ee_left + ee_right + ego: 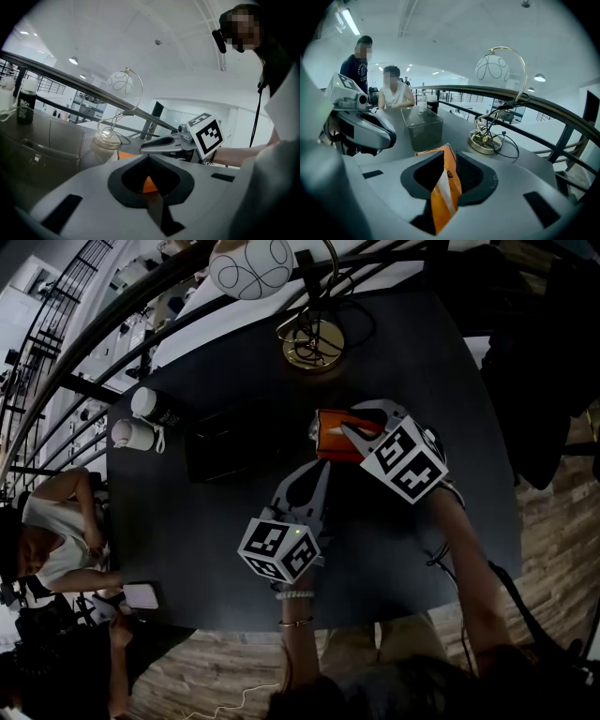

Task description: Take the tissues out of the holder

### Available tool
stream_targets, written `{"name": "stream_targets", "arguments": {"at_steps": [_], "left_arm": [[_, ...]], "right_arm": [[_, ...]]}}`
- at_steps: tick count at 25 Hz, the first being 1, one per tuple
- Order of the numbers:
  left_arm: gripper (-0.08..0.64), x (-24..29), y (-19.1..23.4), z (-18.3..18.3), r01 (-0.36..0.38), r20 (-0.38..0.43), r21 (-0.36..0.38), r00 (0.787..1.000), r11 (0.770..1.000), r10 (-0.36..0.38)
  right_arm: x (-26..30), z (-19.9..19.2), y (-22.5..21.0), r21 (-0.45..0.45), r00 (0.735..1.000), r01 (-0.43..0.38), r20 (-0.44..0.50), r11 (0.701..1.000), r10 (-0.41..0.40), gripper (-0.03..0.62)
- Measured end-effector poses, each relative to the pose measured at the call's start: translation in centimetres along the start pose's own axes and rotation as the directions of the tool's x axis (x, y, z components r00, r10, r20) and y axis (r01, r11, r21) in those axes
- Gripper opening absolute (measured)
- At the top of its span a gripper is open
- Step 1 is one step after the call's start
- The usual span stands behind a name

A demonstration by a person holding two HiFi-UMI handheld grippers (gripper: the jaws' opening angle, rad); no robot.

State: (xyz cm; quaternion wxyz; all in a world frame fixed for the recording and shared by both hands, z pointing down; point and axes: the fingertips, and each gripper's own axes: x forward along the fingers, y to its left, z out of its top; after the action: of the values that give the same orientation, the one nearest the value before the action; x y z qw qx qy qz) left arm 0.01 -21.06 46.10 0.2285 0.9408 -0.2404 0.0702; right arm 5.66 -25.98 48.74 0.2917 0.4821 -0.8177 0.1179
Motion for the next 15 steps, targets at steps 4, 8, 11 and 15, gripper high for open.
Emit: {"name": "stream_targets", "arguments": {"at_steps": [4, 8, 11, 15], "left_arm": [[0.008, -0.8, -0.4, 1.3, -0.013, 0.032, 0.01, 0.999, 1.0, 0.013], [0.008, -1.7, -1.1, 2.6, -0.019, 0.062, 0.03, 0.998, 0.999, 0.017], [0.008, -2.7, -2.0, 3.6, -0.018, 0.082, 0.049, 0.997, 0.999, 0.014], [0.008, -3.8, -3.9, 4.5, 0.014, 0.083, 0.105, 0.996, 0.994, -0.022]], "right_arm": [[-1.9, 1.2, 0.4, 0.112, 0.994, -0.008, 0.112, 0.994, -0.004, 0.083], [-4.2, 2.4, 1.3, 0.222, 0.977, -0.035, 0.212, 0.974, -0.013, 0.057], [-6.1, 3.4, 2.2, 0.267, 0.963, -0.041, 0.268, 0.963, -0.033, 0.031], [-8.9, 4.9, 3.7, 0.309, 0.936, -0.041, 0.345, 0.95, -0.072, 0.02]]}}
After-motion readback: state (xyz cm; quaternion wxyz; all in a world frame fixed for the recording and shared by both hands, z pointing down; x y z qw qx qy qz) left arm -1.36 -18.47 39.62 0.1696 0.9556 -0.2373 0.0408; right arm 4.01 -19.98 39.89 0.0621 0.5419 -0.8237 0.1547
